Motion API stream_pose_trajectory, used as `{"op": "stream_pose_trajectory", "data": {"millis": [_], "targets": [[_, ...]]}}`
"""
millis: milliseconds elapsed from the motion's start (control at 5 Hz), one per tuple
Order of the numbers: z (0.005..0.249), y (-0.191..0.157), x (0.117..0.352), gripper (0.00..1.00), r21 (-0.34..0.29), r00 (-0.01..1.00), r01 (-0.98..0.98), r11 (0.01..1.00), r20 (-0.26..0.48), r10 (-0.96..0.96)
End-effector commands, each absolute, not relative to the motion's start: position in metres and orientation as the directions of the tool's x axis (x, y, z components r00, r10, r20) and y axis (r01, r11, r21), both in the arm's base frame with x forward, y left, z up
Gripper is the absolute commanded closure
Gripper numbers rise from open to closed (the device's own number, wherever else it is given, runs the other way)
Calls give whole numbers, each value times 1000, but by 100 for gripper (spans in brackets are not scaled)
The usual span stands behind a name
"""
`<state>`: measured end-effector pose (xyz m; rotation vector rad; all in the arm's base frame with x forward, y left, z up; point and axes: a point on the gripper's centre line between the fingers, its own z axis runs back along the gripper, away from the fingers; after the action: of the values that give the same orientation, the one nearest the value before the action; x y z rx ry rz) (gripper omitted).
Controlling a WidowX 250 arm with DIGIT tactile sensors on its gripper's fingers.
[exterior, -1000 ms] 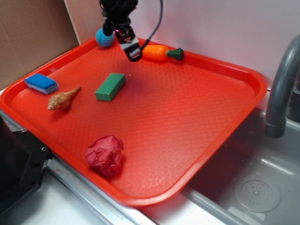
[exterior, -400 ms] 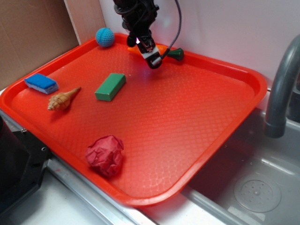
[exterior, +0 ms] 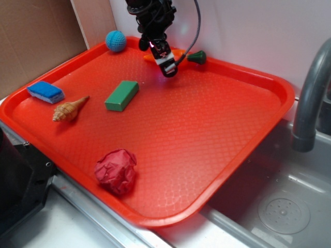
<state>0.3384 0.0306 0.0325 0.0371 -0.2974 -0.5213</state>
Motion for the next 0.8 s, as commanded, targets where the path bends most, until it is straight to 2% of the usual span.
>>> {"op": "stream_pose_trajectory", "data": {"millis": [0, 200, 400, 600], "targets": [[43, 27, 353, 0, 100, 822, 504, 858, 247, -512], [43, 27, 352, 0, 103, 828, 507, 856, 219, -517], [41, 19, 349, 100, 85, 832, 521, 849, 173, -528], [50, 15, 343, 100, 114, 840, 513, 851, 138, -525]]}}
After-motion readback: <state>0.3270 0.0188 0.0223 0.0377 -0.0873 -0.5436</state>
